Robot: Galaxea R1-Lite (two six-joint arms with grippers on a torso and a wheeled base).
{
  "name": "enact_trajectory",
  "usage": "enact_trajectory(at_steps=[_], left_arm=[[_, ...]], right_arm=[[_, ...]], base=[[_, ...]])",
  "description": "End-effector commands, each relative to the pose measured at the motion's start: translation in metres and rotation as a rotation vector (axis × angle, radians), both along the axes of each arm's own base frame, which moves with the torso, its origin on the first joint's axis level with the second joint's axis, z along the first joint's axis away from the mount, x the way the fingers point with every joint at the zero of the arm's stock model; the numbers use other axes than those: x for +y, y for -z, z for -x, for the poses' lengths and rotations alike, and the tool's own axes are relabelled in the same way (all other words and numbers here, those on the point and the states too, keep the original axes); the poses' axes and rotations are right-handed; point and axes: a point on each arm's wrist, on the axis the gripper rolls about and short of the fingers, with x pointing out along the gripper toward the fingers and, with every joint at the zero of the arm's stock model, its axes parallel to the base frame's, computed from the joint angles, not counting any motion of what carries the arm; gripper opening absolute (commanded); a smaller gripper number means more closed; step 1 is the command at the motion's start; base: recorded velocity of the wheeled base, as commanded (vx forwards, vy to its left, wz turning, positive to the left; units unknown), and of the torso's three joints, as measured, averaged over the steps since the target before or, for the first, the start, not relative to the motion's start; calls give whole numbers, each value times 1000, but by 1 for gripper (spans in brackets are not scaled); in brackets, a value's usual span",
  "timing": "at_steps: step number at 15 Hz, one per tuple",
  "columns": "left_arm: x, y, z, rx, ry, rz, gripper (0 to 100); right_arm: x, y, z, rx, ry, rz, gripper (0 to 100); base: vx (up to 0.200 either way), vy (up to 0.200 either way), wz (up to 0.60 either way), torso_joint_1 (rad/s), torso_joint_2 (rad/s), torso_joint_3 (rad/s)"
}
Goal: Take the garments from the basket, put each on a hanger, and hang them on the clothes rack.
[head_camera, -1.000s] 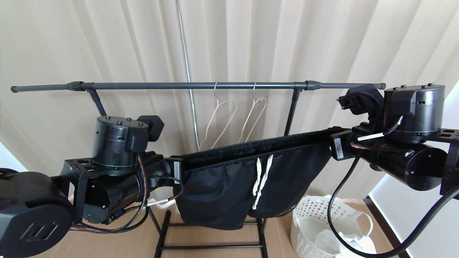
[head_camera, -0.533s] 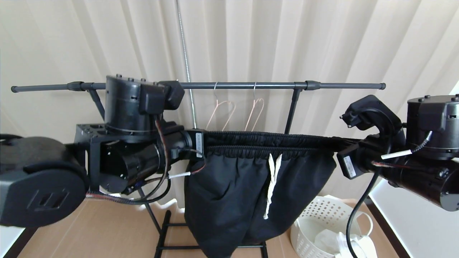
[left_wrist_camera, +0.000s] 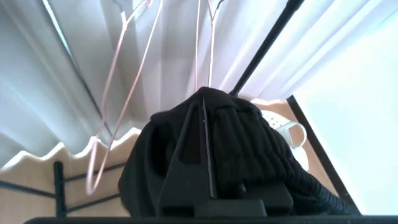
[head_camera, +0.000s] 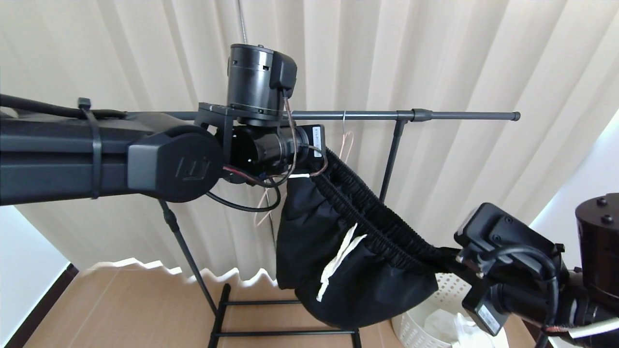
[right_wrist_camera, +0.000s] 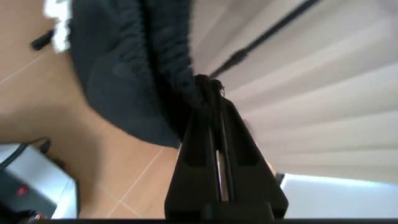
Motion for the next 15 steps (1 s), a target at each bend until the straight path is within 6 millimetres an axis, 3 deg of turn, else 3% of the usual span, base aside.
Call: enact_trajectory(at_steps=[1,3,8,15], left_arm=[[-13,13,-20,12,-5,-8,0],[-15,9,-32,-2,-19,1,0],[-17,13,-52,7,-43,-6,0],[-18,12,-53,3,-43,-3,0]], right_arm=[[9,-5,27,18,-135,-27,0],[24,-5,45,59,-224,-80,0],[71,-6,65,220,-269,-272,0],[82,-19,67,292,-335,-454,0]], base=[[0,0,0,0,0,0],[0,0,0,0,0,0],[0,0,0,0,0,0],[0,0,0,0,0,0]])
